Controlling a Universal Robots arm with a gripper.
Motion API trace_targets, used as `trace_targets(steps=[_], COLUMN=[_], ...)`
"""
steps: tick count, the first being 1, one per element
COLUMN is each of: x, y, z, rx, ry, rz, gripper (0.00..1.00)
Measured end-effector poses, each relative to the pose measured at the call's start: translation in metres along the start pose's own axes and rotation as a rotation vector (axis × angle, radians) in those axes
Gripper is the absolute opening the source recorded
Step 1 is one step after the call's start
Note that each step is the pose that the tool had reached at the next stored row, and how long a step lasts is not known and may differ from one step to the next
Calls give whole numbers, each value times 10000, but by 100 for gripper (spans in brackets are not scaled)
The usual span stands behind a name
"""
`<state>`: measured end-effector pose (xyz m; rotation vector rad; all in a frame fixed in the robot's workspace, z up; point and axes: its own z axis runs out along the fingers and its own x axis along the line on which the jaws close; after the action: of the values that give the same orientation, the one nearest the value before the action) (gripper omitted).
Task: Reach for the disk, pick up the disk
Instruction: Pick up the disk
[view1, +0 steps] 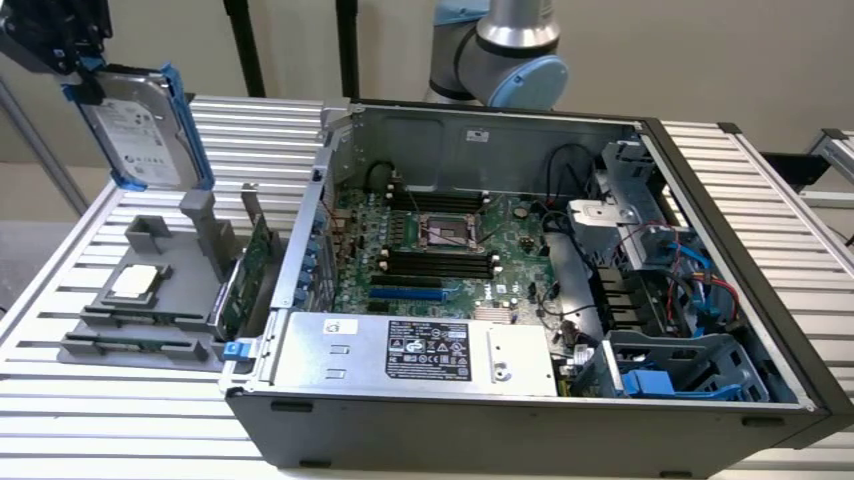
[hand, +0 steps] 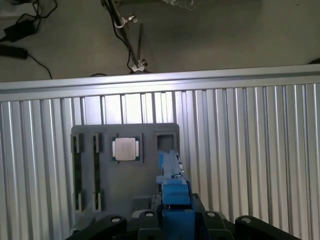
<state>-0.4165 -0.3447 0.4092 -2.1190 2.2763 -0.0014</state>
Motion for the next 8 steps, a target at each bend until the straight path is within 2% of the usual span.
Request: trace_targets(steps=[5,8], x=[4,9], y=[-206,-347], z=[-223,-357], rx=[-8,-11], ry=[-98,-135], rz=[-23,-26], gripper=[33,33])
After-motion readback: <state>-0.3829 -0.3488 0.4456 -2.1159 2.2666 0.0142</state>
